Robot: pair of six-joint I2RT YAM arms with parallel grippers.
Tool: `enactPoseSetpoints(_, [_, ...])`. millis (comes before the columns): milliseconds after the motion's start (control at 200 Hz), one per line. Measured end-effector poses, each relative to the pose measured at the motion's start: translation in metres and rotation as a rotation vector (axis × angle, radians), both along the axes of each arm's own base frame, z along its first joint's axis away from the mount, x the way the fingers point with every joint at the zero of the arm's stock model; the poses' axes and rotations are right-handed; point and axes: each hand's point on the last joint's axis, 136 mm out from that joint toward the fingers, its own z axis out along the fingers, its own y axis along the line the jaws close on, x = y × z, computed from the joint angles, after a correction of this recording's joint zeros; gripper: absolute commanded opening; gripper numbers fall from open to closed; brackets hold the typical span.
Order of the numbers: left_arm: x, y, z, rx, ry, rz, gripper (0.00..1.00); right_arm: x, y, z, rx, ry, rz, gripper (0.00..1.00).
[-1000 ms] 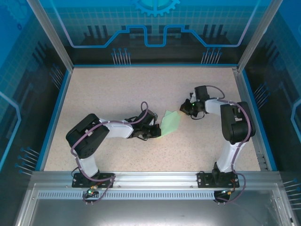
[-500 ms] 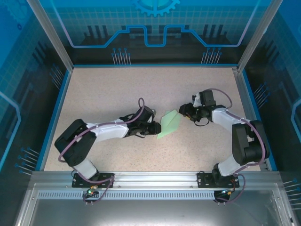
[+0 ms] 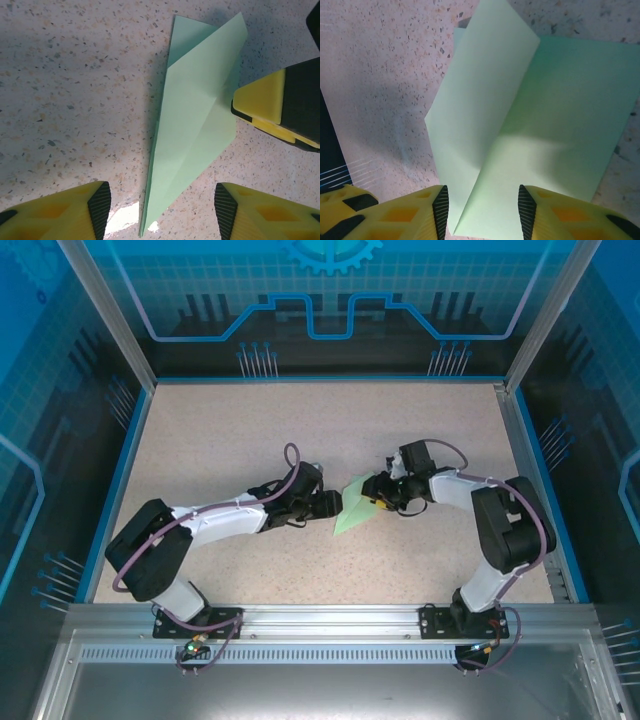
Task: Fold a paper plane with a square sheet of paper (pick it up from the middle)
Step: Turn over the paper at the center of the table.
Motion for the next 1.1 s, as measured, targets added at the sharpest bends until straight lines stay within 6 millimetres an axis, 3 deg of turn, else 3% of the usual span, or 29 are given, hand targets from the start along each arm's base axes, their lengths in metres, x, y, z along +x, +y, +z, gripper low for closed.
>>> enactPoseSetpoints(410, [0.000, 0.030, -0.021, 0.001, 0.071, 0.083, 0.72, 0.020, 0.024, -0.003, 0.082, -0.020, 0.033, 0.25])
enactPoseSetpoints(610, [0.006, 0.054, -0.014, -0.069, 0.083, 0.127, 0.78, 0.023, 0.030, -0.001, 0.146, -0.063, 0.023, 0.08])
enactPoseSetpoints(720, [0.004, 0.059, -0.010, -0.124, 0.094, 0.122, 0.88, 0.021, 0.031, 0.001, 0.174, -0.081, 0.018, 0.05])
enactPoseSetpoints(825, [-0.002, 0.059, -0.001, -0.204, 0.088, 0.093, 0.95, 0.022, 0.035, 0.024, 0.217, -0.137, 0.032, 0.05])
enactPoseSetpoints(915, [-0.004, 0.061, 0.013, -0.276, 0.074, 0.071, 0.99, 0.023, 0.041, 0.061, 0.276, -0.226, 0.066, 0.06])
enactPoseSetpoints(1100, [-0.005, 0.047, 0.070, -0.444, -0.031, -0.030, 0.99, 0.021, 0.053, 0.136, 0.397, -0.382, 0.156, 0.06])
